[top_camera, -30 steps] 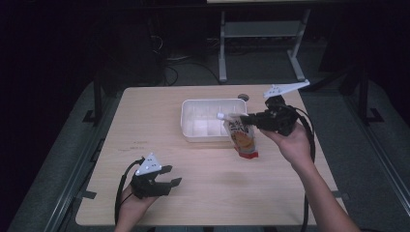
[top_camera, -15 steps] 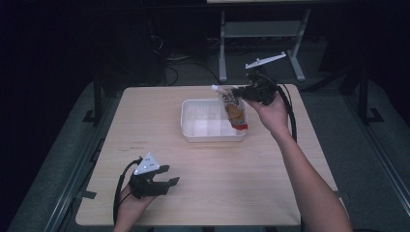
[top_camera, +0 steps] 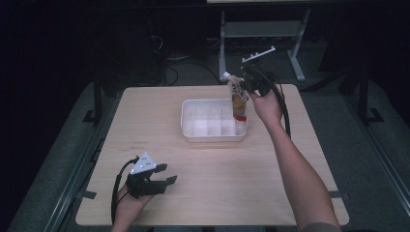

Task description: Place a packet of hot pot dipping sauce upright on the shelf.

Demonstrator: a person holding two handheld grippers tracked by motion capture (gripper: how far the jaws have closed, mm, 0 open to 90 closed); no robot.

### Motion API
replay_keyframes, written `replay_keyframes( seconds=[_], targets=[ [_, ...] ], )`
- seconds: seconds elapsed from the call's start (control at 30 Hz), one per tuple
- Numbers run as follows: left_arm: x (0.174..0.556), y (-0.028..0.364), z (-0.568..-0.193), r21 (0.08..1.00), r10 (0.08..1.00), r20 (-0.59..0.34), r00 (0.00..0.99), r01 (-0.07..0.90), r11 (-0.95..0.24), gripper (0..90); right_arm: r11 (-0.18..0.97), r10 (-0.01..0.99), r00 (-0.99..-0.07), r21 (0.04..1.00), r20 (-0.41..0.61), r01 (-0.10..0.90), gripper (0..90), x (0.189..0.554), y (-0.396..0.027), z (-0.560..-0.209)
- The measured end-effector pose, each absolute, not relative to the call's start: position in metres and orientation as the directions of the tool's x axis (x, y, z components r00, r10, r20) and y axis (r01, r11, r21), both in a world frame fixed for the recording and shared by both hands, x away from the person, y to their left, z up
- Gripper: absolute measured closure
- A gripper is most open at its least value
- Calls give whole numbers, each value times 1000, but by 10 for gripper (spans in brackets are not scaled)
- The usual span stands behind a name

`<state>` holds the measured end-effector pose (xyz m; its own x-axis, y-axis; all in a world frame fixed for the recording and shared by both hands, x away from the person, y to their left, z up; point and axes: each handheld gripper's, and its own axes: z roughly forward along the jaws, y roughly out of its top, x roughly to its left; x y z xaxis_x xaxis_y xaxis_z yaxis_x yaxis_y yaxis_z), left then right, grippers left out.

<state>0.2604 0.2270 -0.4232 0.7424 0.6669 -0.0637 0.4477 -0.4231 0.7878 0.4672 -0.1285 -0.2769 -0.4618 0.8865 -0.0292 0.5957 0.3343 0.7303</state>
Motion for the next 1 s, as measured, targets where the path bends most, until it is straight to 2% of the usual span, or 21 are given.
replay_keyframes(
  seconds=[0.07, 0.37, 0.53, 0.77, 1.0],
  targets=[
    [260, 227, -423, 788, 667, -63, 742, 447, -423, 411, 378, 890, -444, 713, -103, 591, 872, 466, -124, -276],
    [260, 227, -422, 791, 665, -59, 744, 441, -423, 411, 438, 884, -417, 683, -210, 585, 872, 459, -111, -272],
    [259, 228, -420, 798, 668, -60, 742, 438, -415, 411, 512, 857, -400, 628, -326, 586, 871, 459, -93, -271],
    [259, 230, -420, 800, 670, -64, 740, 439, -408, 412, 538, 843, -376, 573, -385, 618, 871, 467, -88, -276],
    [258, 230, -418, 806, 671, -63, 739, 434, -402, 412, 561, 827, -408, 539, -386, 628, 871, 472, -79, -288]
  ],
)
